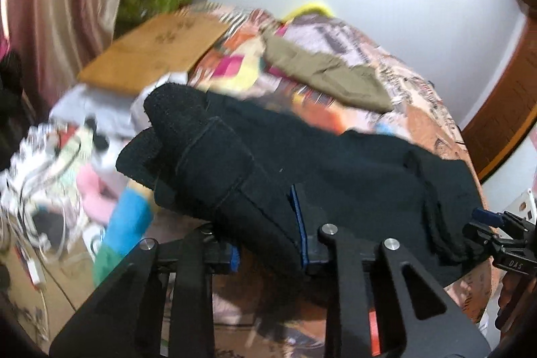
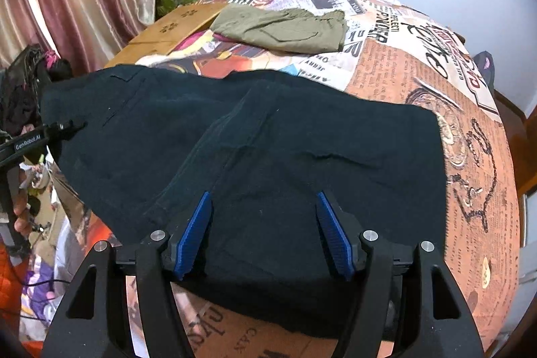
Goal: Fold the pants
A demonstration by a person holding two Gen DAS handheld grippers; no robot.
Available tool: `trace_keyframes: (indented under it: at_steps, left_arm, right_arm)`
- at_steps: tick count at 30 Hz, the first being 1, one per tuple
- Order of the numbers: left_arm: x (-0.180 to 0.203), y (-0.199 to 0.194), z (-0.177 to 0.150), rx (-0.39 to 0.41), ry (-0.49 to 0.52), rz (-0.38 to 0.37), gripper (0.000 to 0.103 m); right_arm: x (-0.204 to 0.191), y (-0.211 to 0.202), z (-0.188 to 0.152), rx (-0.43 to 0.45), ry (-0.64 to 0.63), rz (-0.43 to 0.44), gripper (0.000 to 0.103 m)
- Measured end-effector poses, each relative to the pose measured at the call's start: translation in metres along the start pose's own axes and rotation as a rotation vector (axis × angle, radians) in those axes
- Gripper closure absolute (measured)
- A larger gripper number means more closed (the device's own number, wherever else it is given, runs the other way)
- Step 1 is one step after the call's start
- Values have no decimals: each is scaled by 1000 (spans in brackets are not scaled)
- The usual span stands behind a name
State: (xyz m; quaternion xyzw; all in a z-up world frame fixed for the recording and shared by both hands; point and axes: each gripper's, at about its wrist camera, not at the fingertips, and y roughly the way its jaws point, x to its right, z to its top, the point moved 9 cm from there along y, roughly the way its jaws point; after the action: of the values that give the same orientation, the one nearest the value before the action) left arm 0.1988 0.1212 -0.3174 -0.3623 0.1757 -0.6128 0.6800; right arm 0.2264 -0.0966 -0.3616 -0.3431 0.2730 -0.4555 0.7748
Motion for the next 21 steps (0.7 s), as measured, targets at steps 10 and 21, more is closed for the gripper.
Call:
trace_keyframes:
  at_steps: [10,21]
  left_arm:
    - [62,-22,55,101,107,-83,82]
    - [148,-41,89,176,248,-183,83]
  right_arm:
    - [55,-42,-8,70,93,-103,41]
    - [99,-23,-52,17,254,-86,42]
